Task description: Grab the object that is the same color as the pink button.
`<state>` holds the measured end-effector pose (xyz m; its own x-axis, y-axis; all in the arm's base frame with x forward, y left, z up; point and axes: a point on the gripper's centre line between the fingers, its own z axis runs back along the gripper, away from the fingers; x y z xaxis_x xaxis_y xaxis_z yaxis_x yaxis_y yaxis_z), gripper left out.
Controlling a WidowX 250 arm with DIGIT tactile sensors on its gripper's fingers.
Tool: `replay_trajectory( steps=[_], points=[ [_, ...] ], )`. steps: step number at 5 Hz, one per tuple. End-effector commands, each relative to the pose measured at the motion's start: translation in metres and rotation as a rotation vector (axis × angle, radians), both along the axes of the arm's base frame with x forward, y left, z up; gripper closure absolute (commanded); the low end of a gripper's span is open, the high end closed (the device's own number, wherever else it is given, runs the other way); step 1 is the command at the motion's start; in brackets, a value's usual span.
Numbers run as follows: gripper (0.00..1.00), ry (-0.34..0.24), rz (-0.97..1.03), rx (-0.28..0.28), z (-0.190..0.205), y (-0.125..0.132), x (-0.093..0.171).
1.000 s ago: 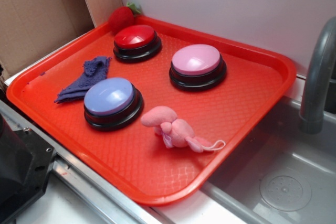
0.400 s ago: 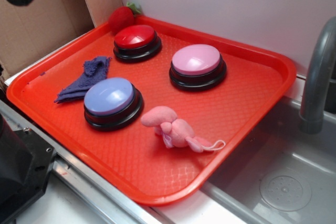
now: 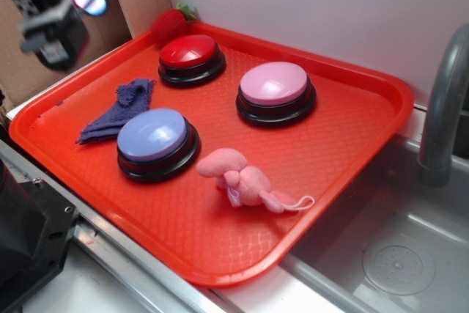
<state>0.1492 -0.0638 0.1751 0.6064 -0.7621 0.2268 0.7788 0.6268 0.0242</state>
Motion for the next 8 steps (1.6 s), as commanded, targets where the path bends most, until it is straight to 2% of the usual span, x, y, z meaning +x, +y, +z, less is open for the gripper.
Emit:
replay_trajectory(
  steps=[1, 2, 3, 4, 6, 7, 8],
  points=[
    [0.00, -0.053, -0.266, 0.054, -0.047, -0.030, 0.018],
    [0.00, -0.047, -0.357, 0.064, -0.080, -0.043, 0.025],
    [0.00, -0.062, -0.351, 0.091, -0.101, -0.056, 0.036],
    [0.00, -0.071, -0.357, 0.091, -0.117, -0.064, 0.043],
    [0.00, -0.043, -0.387, 0.119, -0.138, -0.070, 0.050],
    [0.64, -0.021, -0.382, 0.129, -0.145, -0.072, 0.051],
    [1.00, -0.024, -0.336, 0.133, -0.142, -0.070, 0.051]
  ],
)
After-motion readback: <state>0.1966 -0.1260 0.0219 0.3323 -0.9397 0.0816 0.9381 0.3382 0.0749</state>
